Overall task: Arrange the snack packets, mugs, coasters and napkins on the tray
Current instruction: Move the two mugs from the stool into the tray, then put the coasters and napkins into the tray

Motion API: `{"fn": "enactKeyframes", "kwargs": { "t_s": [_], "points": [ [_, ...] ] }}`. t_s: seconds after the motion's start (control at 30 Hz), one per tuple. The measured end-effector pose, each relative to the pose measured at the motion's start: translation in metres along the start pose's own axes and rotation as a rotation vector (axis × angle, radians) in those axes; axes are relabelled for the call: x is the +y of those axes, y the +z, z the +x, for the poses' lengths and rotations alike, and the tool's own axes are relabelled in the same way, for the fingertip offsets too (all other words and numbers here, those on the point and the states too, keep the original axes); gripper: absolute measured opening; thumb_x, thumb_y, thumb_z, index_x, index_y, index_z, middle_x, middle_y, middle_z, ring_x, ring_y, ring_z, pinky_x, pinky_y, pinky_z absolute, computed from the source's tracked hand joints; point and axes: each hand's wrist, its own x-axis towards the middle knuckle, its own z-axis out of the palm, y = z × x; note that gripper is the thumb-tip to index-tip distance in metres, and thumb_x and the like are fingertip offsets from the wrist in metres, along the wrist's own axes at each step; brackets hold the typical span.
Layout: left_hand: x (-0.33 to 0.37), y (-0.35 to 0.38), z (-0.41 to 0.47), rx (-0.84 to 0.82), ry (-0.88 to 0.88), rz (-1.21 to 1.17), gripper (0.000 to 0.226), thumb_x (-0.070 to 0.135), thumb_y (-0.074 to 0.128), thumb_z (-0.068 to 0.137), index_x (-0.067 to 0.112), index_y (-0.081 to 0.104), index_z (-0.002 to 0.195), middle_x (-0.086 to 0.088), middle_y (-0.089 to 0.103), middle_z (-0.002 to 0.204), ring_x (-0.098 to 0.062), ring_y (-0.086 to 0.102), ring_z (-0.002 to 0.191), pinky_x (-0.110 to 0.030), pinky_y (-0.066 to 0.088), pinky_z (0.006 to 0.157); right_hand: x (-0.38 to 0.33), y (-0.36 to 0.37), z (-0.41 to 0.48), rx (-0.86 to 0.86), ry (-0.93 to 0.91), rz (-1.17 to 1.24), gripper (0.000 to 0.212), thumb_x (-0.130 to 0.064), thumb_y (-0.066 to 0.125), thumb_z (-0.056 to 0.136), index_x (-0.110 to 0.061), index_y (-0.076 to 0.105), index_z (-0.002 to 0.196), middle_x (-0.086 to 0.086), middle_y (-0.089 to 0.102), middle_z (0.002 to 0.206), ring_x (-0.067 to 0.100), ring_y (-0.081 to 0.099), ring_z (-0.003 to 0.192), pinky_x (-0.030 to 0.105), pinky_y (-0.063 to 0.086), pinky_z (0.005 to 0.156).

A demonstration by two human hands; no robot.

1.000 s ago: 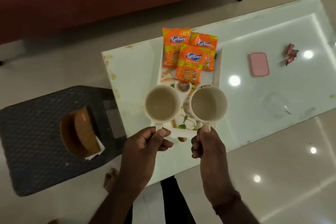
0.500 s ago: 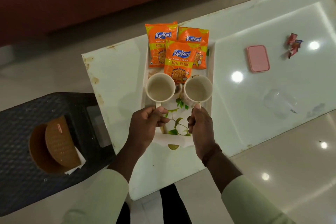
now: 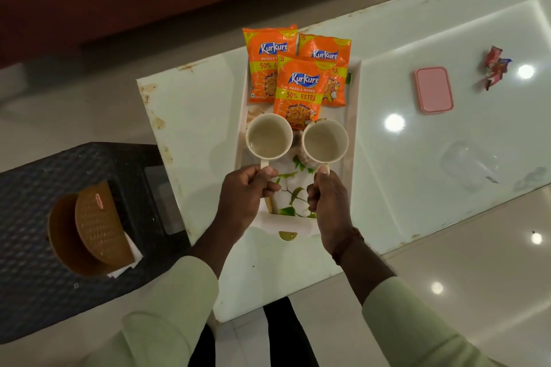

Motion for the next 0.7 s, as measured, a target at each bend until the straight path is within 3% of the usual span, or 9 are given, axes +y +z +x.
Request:
{"fn": "enactKeyframes", "kwargs": {
  "t_s": [0.17,0.3,0.37,0.43,0.47,0.53,0.6,0.7],
  "points": [
    [-0.002,0.001,0.001,0.017,-0.020,0.000,0.022,0.031,0.059,0.091,0.015,0.074,0.090,0.000,0.075,0.072,-0.015,0.073,0.074,-0.028,0.060,0.073,0.004,0.001,0.004,0.007,-0.004,-0.016,0.033,-0.028,0.035,0.104,-0.014,0.041,0.075,0.007,0.044,0.070,0.012,0.037,0.057,0.026,0.036,0.055],
    [0.003,-0.001,-0.005,0.081,-0.030,0.078,0.027,0.037,0.063,0.087,0.013,0.072,0.096,0.004,0.074,0.070,-0.010,0.071,0.066,-0.030,0.060,0.072,0.000,-0.001,-0.004,0.009,0.043,-0.028,0.021,-0.036,0.038,0.104,-0.020,0.053,0.103,0.007,0.059,0.084,0.012,0.052,0.066,0.023,0.044,0.057],
    [0.008,-0.006,-0.014,0.128,-0.014,0.139,0.030,0.038,0.065,0.086,0.016,0.069,0.106,0.003,0.074,0.084,-0.009,0.070,0.072,-0.028,0.060,0.073,-0.004,-0.004,-0.014,0.045,0.078,-0.075,0.029,-0.044,0.040,0.101,-0.026,0.048,0.123,0.006,0.065,0.094,0.017,0.060,0.078,0.029,0.050,0.066],
    [0.012,-0.015,-0.030,0.170,0.072,0.251,0.032,0.035,0.067,0.084,0.021,0.065,0.113,0.003,0.069,0.105,-0.009,0.067,0.086,-0.023,0.056,0.077,-0.009,-0.006,-0.029,0.125,0.070,-0.156,0.042,-0.050,0.043,0.097,-0.032,0.039,0.135,0.005,0.064,0.116,0.022,0.062,0.100,0.041,0.054,0.085],
    [0.014,-0.021,-0.040,0.183,0.131,0.306,0.033,0.033,0.067,0.084,0.022,0.063,0.116,0.005,0.065,0.113,-0.007,0.065,0.088,-0.017,0.053,0.076,-0.011,-0.006,-0.038,0.162,0.018,-0.221,0.047,-0.052,0.045,0.096,-0.034,0.035,0.138,0.003,0.059,0.124,0.022,0.060,0.107,0.045,0.053,0.091],
    [0.018,-0.034,-0.061,0.193,0.226,0.363,0.035,0.032,0.066,0.086,0.026,0.058,0.120,0.010,0.058,0.120,0.002,0.061,0.088,-0.006,0.049,0.069,-0.014,-0.001,-0.061,0.213,-0.147,-0.347,0.054,-0.053,0.050,0.093,-0.036,0.031,0.141,-0.004,0.049,0.126,0.017,0.056,0.109,0.044,0.053,0.090],
    [0.023,-0.057,-0.083,0.205,0.301,0.413,0.034,0.035,0.061,0.089,0.029,0.055,0.122,0.015,0.054,0.123,0.009,0.056,0.097,0.000,0.045,0.074,-0.018,0.011,-0.085,0.238,-0.308,-0.418,0.060,-0.051,0.055,0.090,-0.034,0.030,0.142,-0.006,0.042,0.126,0.015,0.052,0.111,0.040,0.053,0.088],
    [0.028,-0.107,-0.107,0.231,0.428,0.505,0.033,0.030,0.054,0.094,0.025,0.054,0.127,0.009,0.054,0.132,0.001,0.051,0.116,-0.013,0.042,0.098,-0.017,0.041,-0.119,0.210,-0.468,-0.478,0.068,-0.048,0.059,0.087,-0.027,0.030,0.144,-0.003,0.038,0.136,0.014,0.046,0.122,0.040,0.049,0.096]
  ]
}}
